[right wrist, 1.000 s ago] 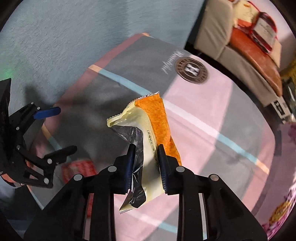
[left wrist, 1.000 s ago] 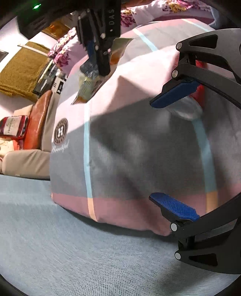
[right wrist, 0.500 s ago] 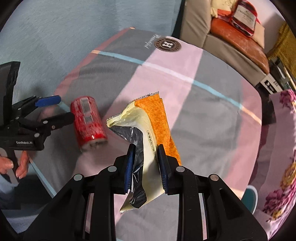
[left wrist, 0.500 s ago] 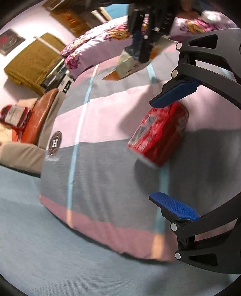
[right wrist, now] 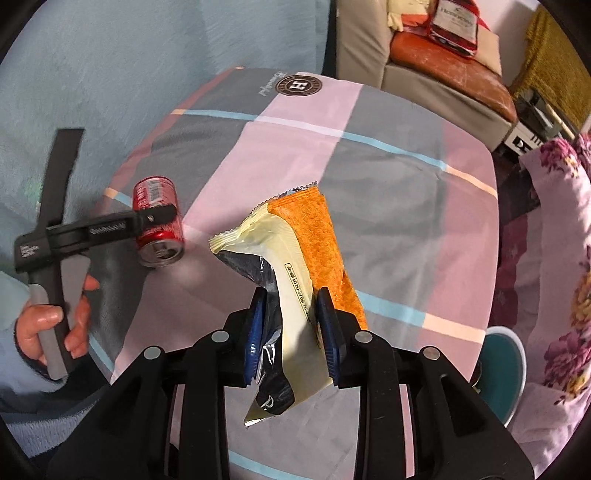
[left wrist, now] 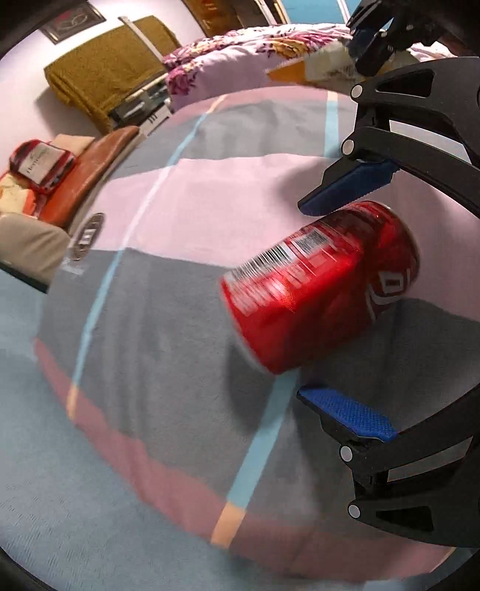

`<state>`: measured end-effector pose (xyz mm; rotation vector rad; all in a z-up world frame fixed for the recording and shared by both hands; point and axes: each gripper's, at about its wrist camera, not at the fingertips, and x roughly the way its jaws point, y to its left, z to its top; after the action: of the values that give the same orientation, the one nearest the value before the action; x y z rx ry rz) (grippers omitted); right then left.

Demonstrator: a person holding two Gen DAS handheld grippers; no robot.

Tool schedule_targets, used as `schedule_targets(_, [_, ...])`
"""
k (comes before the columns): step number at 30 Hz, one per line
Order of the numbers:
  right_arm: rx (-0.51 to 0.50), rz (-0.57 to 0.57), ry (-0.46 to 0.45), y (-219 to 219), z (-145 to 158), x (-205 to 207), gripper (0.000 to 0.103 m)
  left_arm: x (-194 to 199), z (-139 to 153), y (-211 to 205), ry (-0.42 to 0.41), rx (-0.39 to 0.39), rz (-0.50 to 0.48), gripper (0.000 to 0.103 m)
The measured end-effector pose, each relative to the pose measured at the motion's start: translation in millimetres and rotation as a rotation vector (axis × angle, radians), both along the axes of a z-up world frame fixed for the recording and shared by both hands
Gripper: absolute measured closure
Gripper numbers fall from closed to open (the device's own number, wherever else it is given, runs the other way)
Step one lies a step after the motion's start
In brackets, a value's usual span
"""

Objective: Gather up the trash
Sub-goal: 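Grasp the red Coca-Cola can with the left tool while the right tool holds the packet, then carry both items over the wastebasket and open both tools to drop them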

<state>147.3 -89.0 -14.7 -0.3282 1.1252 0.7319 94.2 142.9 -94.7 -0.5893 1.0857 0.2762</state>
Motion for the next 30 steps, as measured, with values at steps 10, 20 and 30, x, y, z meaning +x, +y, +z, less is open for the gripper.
schedule_targets(10, [0.073, -0.117, 0.036, -45, -2, 8, 0.075, 24, 7, -39, -0.023, 0.116, -0.147, 0.043])
schedule_targets(20, [0.151, -0.274, 0.057, -104, -6, 13, 0.075, 41, 35, -111, -0.072, 0.198, -0.351, 0.043])
schedule_targets(30, [0.165, -0.431, -0.011, -180, -2, -1, 0.075, 59, 45, -207, -0.103, 0.223, -0.558, 0.043])
